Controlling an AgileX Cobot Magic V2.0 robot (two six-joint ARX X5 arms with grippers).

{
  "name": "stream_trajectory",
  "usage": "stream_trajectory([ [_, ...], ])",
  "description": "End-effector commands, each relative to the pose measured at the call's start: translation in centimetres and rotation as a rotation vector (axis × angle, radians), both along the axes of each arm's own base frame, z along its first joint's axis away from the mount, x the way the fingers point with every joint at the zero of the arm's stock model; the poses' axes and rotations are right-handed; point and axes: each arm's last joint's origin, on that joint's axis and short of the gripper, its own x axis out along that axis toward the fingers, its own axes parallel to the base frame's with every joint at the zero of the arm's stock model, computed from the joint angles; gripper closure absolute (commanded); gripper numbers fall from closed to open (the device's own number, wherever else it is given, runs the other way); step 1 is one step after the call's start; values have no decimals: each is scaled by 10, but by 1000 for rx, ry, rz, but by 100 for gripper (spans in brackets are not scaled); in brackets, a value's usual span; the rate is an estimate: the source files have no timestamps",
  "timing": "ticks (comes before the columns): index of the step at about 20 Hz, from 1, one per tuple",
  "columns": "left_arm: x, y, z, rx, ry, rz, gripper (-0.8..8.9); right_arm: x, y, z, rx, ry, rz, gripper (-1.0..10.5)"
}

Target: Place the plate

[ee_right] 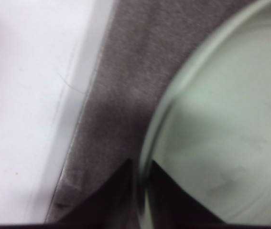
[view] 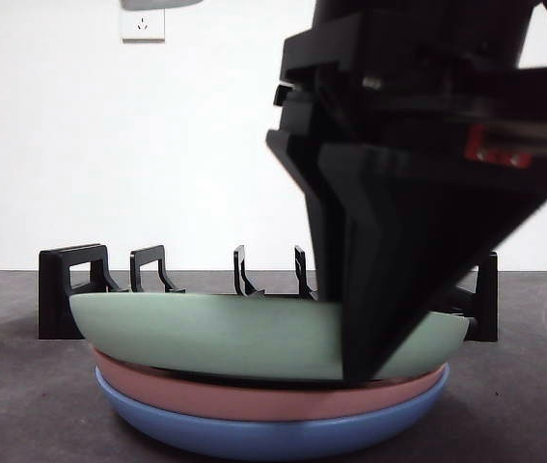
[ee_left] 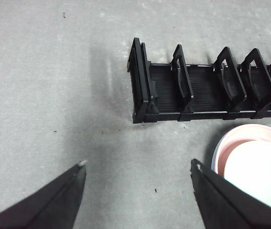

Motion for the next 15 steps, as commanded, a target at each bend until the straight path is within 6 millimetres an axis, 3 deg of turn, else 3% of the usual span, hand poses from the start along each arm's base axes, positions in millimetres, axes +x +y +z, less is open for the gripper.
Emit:
stream_trajectory([
  [1, 1, 0, 5, -6, -22, 1, 470, 1, 3, 0, 15, 11, -41, 794],
  [5, 1, 0, 6, -7, -29, 2, 470, 2, 4, 7, 60, 24, -173, 754],
  [9, 2, 0, 6, -8, -32, 2, 470, 15, 1, 34, 234, 15, -315, 743],
  [12, 2, 0, 6, -8, -34, 2, 470, 44, -17, 53, 390, -8, -511, 685],
  [15, 2, 0, 6, -8, -34, 1, 469, 86, -53, 67, 525, -62, -758, 679],
])
